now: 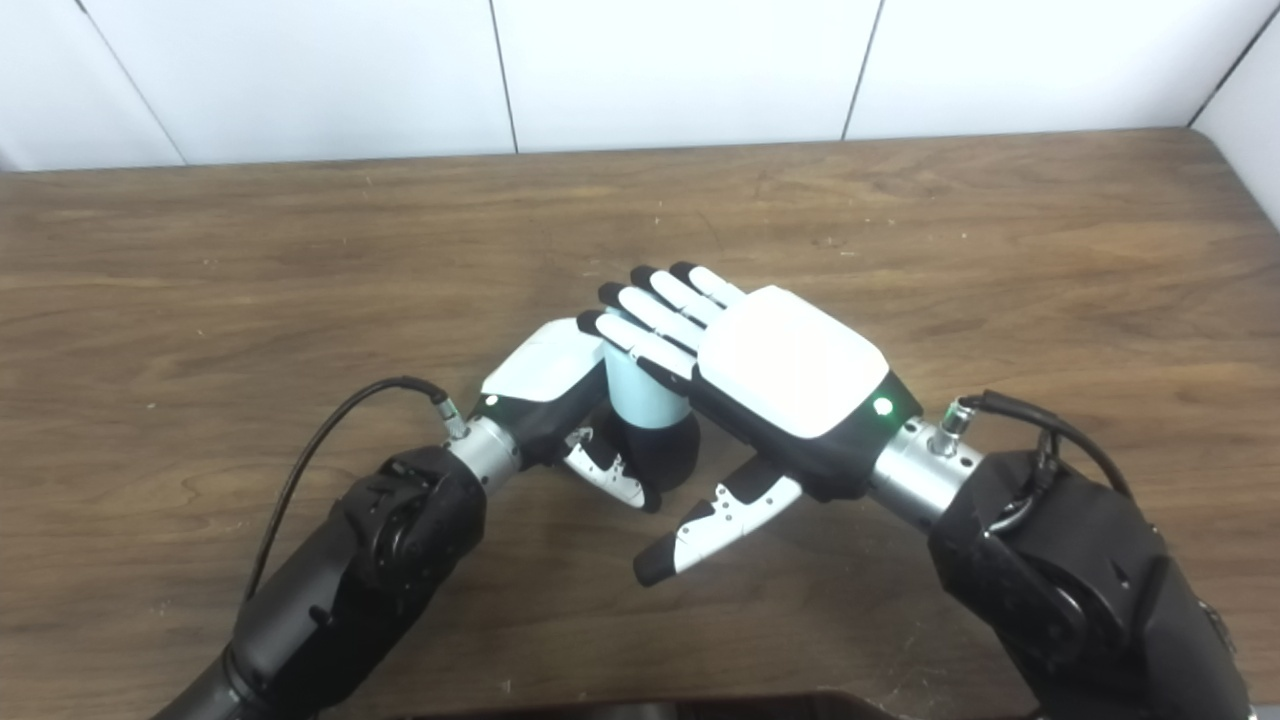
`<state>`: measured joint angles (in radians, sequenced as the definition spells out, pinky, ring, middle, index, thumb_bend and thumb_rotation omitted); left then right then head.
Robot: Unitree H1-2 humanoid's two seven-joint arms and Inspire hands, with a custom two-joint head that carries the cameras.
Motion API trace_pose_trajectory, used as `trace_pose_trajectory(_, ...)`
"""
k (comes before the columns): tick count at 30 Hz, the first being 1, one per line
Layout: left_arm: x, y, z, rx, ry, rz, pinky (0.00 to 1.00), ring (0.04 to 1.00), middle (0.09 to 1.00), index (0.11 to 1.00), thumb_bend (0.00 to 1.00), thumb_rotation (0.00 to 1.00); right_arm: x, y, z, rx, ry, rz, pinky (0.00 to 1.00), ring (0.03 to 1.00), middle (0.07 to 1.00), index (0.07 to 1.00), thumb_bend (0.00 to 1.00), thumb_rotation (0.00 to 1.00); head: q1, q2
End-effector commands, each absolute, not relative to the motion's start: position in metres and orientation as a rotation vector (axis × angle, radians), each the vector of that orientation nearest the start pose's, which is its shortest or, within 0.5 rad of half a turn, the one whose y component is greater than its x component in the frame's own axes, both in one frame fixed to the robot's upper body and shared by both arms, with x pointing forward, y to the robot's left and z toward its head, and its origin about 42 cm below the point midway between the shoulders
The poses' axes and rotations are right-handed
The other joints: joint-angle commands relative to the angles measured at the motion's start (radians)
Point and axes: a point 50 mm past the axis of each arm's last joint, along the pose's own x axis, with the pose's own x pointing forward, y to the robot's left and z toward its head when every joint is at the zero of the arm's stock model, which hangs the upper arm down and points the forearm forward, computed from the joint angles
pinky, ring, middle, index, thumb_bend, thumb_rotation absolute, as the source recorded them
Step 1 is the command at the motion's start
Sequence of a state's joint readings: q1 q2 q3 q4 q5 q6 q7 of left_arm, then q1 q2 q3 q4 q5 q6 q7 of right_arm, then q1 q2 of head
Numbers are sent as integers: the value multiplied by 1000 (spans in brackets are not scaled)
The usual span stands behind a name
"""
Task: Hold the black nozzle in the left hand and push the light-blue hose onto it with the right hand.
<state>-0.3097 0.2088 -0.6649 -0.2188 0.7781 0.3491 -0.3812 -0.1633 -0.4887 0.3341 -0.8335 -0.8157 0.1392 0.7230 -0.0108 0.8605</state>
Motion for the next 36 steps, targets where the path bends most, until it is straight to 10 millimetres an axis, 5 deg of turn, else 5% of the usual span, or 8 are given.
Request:
trace_pose_trajectory(1, 289, 102, 122, 1126, 85, -869, 1000, 736, 497, 476, 522, 0, 220, -201, 252, -1393, -341, 866, 1000, 1000, 990, 954, 700, 1000, -2, 0)
trace_pose_trajectory(5, 288, 102, 124, 1140, 76, -875, 1000, 755, 586, 497, 521, 26, 221, -202, 253, -1395, -342, 864, 1000, 1000, 990, 953, 700, 1000, -1, -2)
trace_pose_trajectory(9, 290, 100, 126, 1171, 63, -874, 1000, 845, 738, 697, 876, 1, 221, -201, 252, -1396, -344, 861, 1000, 1000, 990, 952, 700, 1000, -1, -2)
trace_pose_trajectory(20, 291, 100, 130, 1273, -2, -850, 1000, 976, 961, 904, 964, 47, 220, -201, 253, -1400, -348, 856, 1000, 1000, 988, 952, 699, 1000, -1, 0)
trace_pose_trajectory(24, 290, 100, 130, 1285, -11, -836, 1000, 972, 929, 883, 964, 44, 220, -201, 252, -1402, -349, 854, 1000, 1000, 988, 952, 699, 1000, -1, -1)
trace_pose_trajectory(27, 290, 101, 130, 1266, -11, -828, 1000, 909, 816, 727, 944, 6, 221, -201, 252, -1402, -350, 853, 1000, 1000, 988, 952, 699, 1000, -2, 0)
trace_pose_trajectory(30, 290, 104, 127, 1168, 18, -801, 1000, 798, 547, 493, 567, 5, 220, -201, 253, -1402, -351, 852, 1000, 1000, 988, 952, 699, 1000, -3, 1)
trace_pose_trajectory(36, 288, 103, 125, 1122, 29, -781, 1000, 775, 504, 459, 522, 0, 220, -202, 254, -1400, -353, 850, 1000, 1000, 987, 952, 699, 1000, -2, 3)
